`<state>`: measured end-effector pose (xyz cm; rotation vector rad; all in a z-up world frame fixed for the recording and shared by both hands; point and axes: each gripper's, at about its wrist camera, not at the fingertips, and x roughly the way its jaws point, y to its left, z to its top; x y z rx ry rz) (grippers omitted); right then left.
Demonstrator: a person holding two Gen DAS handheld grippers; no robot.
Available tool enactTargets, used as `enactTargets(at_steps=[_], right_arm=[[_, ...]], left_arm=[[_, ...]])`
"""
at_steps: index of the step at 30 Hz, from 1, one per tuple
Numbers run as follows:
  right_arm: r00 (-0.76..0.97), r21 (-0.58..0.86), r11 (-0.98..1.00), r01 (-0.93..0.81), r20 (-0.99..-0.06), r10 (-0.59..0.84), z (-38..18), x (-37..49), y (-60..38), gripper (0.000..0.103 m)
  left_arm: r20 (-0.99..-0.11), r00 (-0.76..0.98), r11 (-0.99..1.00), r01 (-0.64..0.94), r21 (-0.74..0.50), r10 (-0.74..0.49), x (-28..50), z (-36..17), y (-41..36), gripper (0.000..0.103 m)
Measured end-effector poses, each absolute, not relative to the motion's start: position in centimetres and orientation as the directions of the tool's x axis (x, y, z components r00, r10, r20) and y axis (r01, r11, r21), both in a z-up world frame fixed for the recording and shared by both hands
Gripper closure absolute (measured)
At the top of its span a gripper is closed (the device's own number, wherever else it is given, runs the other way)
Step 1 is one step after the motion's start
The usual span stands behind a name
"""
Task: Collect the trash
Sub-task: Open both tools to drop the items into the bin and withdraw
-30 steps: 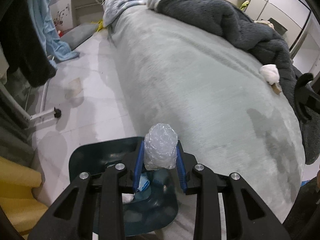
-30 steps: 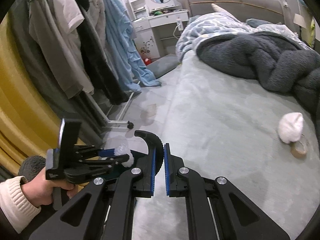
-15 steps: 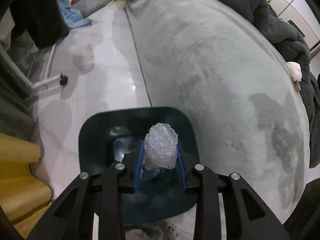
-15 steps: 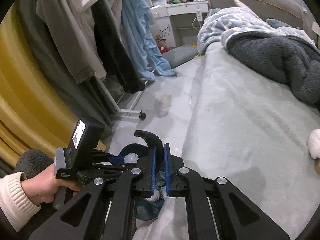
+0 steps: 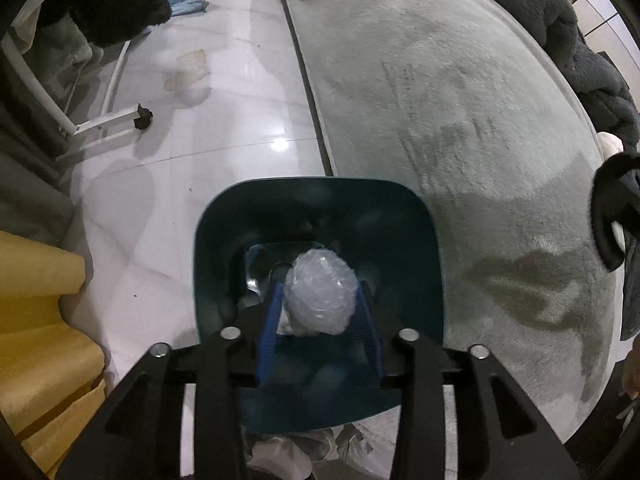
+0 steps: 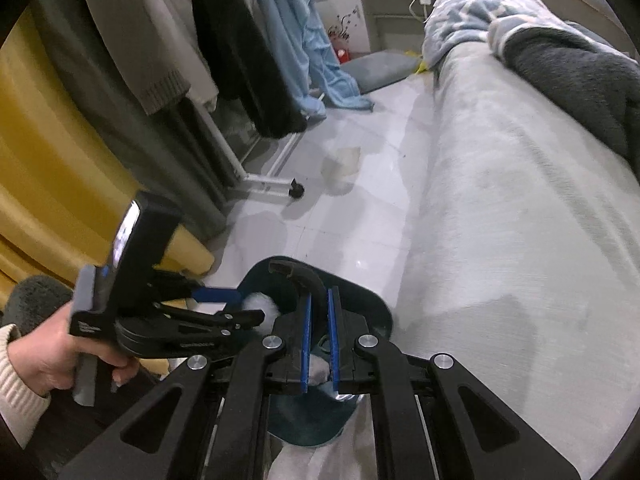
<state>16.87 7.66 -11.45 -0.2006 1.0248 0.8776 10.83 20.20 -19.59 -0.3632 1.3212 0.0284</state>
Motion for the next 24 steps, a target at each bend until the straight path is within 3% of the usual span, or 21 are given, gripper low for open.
enactTargets(at_steps=[4,12,22,24], right_arm=[[0.19,0.235,0.646,-0.726,-0.835,0.517,-12.9,16.9,9.1,0.095],[0.125,0.228,0.646,-0.729,-0.883,0.453,-16.1,16.4,11.2,0.095],[0.064,0.212,0.65,-0.73,-0.926,0.373,-19.3,15.8,13.2,0.094],[0.055,0.211,0.65,-0.73,-0.93,0.364,-19.6,15.6,13.4,0.09]], left_arm=[[-0.945,0.275,0.94,-0.236,-0.247,-0.179,10.6,-19.1,21.3,0.043],[-0.911,0.378,0.937,-0.228,-0.264,-0.165,9.8,-16.3,23.0,0.028],[-0.802,0.581,0.943,-0.171,-0.286,-0.138,9.2,-10.9,23.6,0.024],[-0.774,0.621,0.948,-0.157,-0.278,-0.124,9.0,-9.7,23.6,0.022]])
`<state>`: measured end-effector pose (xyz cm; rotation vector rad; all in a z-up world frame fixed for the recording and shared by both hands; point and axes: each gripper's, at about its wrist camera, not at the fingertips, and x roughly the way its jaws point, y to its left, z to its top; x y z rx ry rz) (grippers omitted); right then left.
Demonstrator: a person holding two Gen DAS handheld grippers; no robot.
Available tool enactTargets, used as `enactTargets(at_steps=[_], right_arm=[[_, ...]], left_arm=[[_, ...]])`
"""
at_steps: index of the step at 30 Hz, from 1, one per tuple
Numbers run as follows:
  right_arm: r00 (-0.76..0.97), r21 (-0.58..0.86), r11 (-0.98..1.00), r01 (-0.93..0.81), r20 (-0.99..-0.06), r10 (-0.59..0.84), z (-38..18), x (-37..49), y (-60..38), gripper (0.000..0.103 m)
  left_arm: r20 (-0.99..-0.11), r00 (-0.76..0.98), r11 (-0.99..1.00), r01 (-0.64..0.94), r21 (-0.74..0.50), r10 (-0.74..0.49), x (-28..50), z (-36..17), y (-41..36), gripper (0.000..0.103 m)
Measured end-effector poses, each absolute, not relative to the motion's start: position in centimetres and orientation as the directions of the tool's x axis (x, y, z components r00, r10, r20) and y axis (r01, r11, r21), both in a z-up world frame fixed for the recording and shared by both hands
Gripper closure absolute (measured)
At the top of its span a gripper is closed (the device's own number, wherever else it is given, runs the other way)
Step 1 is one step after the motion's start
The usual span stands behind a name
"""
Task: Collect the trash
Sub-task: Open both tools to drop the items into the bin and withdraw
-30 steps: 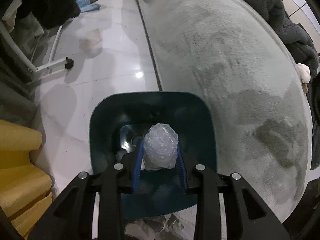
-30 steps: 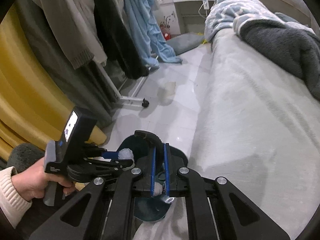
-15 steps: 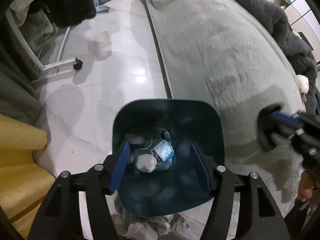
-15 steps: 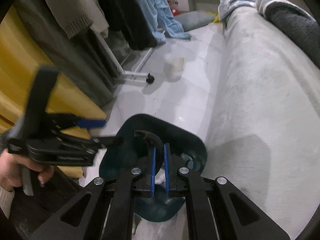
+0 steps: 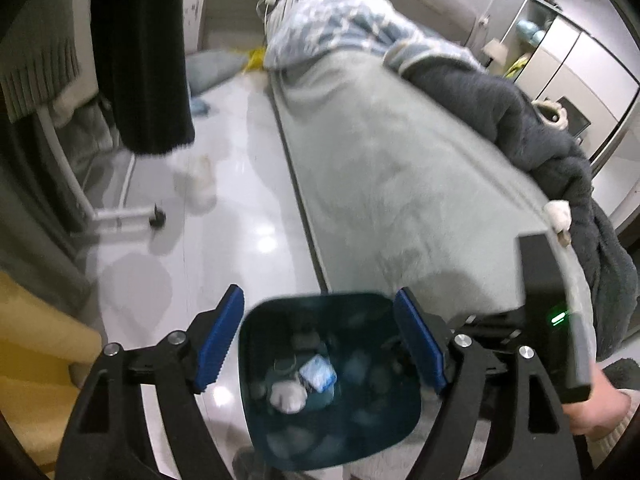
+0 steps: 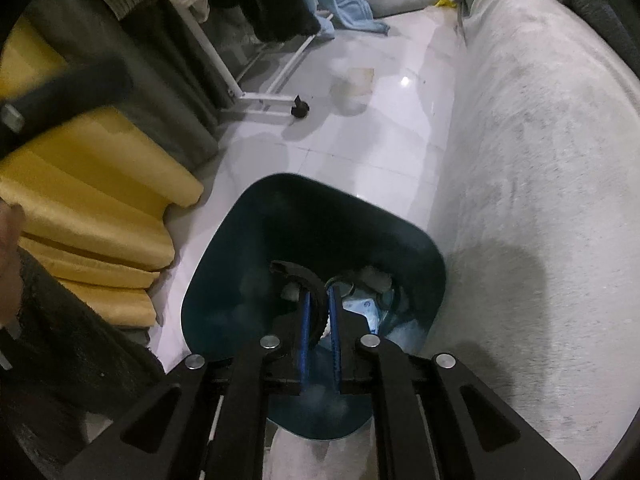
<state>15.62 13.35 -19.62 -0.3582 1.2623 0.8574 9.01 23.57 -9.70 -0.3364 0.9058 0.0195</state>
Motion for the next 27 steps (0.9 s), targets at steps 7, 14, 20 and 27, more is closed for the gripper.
enactTargets(at_steps=[7,14,20,27], right_arm=[[0.043,0.214,0.647,-0.732,-0.933,0.358,-19.5,15.3,13.7,0.058],[0.059,0.228,0.652,-0.724,-0.92,0.387,-17.6,15.3,13.0,0.048],[0.12,0.226,0.662,-0.715,-0.892,0.435,-14.4,15.6,11.2,0.039],[0.23,0.217,0.697,-0.683,-0.842,0.487,-10.7,16.7,7.2,0.033]], left_arm=[[-0.682,0.72,0.945,-0.118,-0.306,-0.13,8.5,-6.2,23.5,0.018],[-0.606,0.783,0.949,-0.069,-0.308,-0.14,8.2,-3.2,22.5,0.018],[-0.551,0.819,0.957,-0.007,-0.29,-0.161,8.4,-1.1,20.1,0.018],[-0.534,0.825,0.957,0.029,-0.287,-0.186,9.0,-0.5,17.7,0.018]])
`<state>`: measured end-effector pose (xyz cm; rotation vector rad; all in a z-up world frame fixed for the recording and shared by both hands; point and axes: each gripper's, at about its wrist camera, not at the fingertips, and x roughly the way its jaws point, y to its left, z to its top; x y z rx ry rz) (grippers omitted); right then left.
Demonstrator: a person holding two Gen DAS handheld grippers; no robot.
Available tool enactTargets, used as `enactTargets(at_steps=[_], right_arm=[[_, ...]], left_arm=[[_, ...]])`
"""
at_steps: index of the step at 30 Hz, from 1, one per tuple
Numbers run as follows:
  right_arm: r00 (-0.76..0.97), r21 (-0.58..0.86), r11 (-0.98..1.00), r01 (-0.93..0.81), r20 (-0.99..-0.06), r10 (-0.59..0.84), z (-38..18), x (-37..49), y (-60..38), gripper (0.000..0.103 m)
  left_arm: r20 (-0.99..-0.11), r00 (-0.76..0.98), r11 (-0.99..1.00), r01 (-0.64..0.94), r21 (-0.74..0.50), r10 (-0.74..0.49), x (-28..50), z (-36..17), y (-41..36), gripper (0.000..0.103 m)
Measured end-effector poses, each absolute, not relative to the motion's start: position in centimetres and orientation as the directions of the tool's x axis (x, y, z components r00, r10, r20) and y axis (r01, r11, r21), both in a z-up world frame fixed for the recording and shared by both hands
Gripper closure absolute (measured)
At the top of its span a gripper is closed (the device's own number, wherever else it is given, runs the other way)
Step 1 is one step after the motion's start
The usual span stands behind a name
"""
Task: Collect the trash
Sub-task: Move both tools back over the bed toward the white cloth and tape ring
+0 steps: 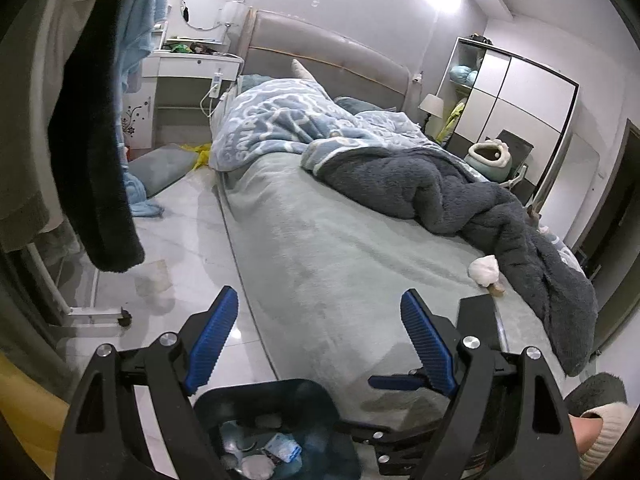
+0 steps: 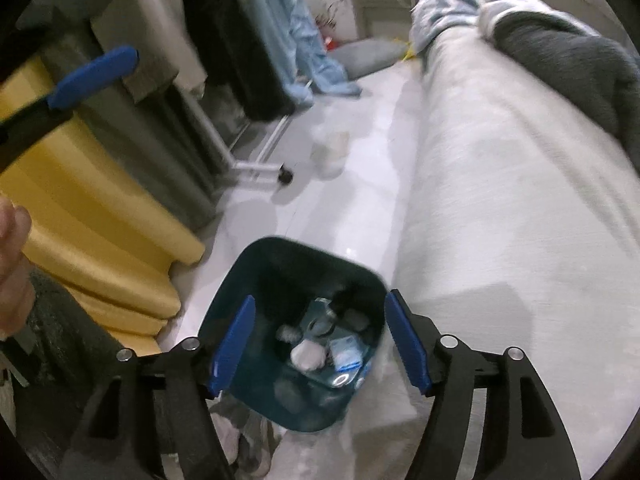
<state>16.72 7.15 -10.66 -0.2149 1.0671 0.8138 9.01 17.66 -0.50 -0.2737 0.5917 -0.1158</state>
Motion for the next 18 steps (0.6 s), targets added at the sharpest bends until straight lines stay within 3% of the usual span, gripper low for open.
enactTargets(at_steps=[18], right_arm=[[0.487,0.142,0.836,-0.529,-0.756,0.437,-7.6,19.1,-6.8,0.023]], left_arm=[[-0.538,0.795,0.953,0.163,-0.257,-0.281,12.3,-0.1,8.7,0.02]])
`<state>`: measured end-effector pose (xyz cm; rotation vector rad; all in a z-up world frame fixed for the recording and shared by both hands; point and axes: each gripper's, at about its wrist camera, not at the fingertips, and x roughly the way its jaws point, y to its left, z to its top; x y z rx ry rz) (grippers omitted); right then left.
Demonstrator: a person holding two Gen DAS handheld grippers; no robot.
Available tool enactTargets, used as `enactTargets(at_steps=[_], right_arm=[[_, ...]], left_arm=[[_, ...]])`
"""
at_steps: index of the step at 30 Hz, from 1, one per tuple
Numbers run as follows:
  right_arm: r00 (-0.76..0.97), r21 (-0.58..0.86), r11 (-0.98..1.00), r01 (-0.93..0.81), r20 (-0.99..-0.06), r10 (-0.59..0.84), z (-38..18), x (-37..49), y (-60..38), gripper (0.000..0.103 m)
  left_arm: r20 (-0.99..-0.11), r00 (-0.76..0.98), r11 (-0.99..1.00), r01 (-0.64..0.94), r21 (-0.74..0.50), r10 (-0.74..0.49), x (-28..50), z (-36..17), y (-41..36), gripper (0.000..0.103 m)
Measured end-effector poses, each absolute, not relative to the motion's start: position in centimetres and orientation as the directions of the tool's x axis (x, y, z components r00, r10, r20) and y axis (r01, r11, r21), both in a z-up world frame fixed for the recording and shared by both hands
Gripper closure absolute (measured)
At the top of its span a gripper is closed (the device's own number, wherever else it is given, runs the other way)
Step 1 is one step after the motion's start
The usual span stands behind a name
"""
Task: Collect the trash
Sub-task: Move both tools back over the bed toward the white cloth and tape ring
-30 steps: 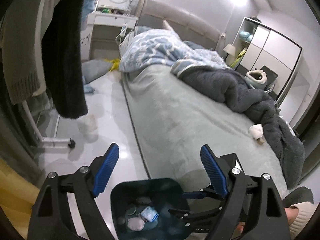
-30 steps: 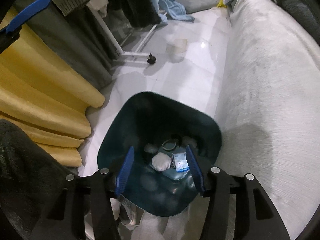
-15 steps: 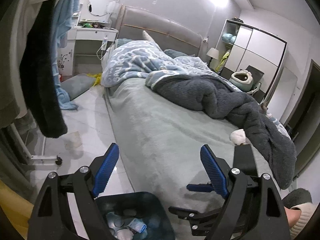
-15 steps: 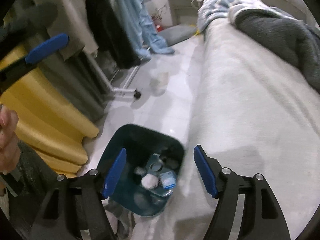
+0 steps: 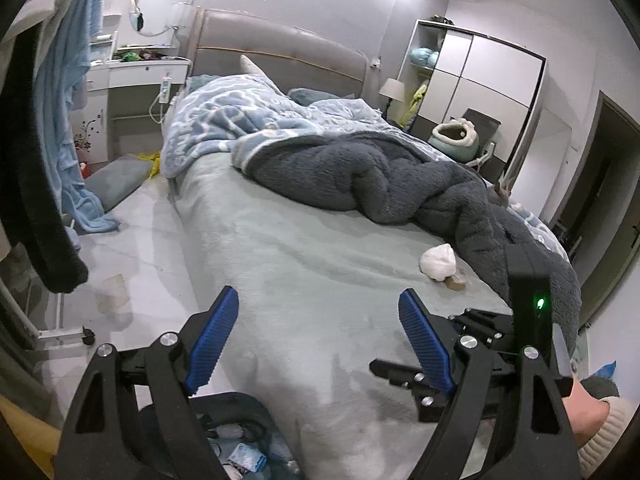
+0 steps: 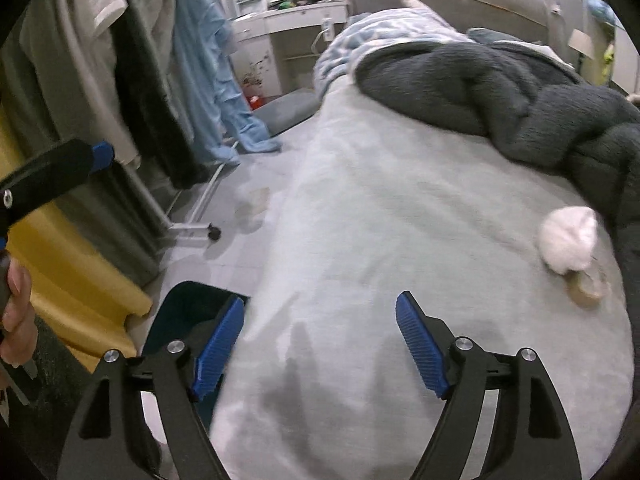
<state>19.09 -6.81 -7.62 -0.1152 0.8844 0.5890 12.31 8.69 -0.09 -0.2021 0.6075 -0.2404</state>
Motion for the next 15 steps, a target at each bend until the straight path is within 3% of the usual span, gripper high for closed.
enactTargets(at_steps=[15], right_arm=[[0.579,0.121,0.889,-0.442,-0.718,0.386,-7.0,19.0,-13.4,0.014]], left_arm=[[-0.573,0.747,0.941,0.269,-0.204,-0.338,15.0,-1.5,1.6,0.014]])
